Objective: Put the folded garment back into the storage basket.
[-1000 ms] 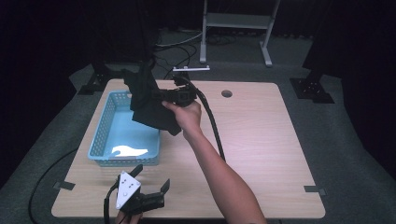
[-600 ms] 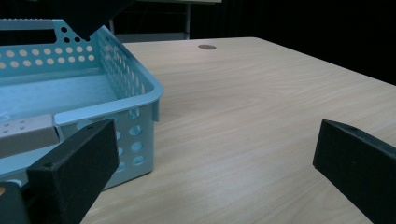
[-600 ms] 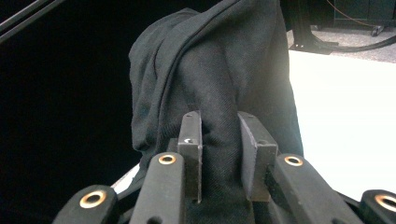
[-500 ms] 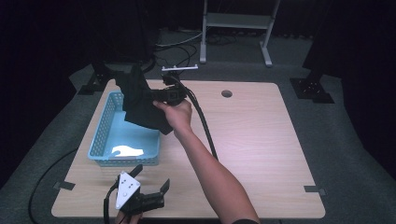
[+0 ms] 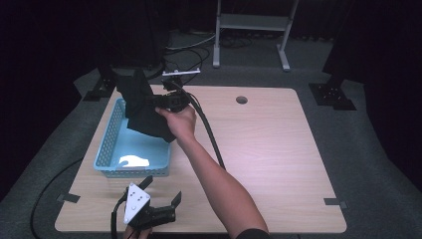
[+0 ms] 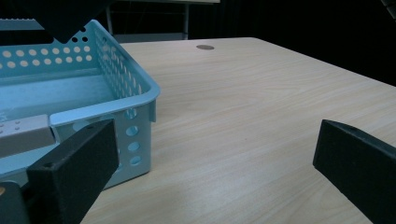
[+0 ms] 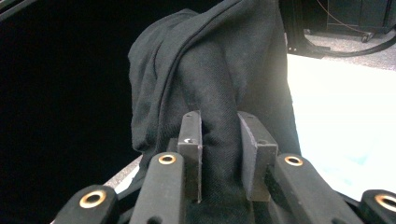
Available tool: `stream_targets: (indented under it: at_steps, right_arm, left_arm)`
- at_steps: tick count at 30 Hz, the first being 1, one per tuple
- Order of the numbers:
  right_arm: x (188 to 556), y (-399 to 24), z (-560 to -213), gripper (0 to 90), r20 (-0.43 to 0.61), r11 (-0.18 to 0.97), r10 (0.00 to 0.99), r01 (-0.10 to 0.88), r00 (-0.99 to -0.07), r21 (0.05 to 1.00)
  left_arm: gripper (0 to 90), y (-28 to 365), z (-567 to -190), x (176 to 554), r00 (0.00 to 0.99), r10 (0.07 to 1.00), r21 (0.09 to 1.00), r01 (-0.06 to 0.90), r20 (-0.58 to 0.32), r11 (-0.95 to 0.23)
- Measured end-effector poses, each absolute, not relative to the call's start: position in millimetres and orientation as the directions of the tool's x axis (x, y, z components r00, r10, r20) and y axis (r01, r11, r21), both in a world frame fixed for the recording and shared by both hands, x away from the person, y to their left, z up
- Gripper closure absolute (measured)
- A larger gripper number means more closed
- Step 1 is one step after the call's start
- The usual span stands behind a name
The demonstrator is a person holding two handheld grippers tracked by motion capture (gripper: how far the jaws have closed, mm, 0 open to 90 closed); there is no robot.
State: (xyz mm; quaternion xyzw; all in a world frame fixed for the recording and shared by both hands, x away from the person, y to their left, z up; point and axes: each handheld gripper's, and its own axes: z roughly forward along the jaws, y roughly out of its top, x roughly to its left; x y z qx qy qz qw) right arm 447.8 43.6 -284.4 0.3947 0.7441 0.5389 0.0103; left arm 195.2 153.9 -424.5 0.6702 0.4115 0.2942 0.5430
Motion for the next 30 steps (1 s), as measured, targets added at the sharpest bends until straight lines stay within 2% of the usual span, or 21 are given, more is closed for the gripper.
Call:
stream_targets:
  at_steps: [30]
  right_arm:
    - [459, 72, -313, 73.1, 0.389, 0.154, 0.629, 0.598, -0.673, 0.787]
  left_arm:
    - [0.0, 156, -425, 196, 0.487, 0.871, 0.969, 0.239, -0.069, -0.057]
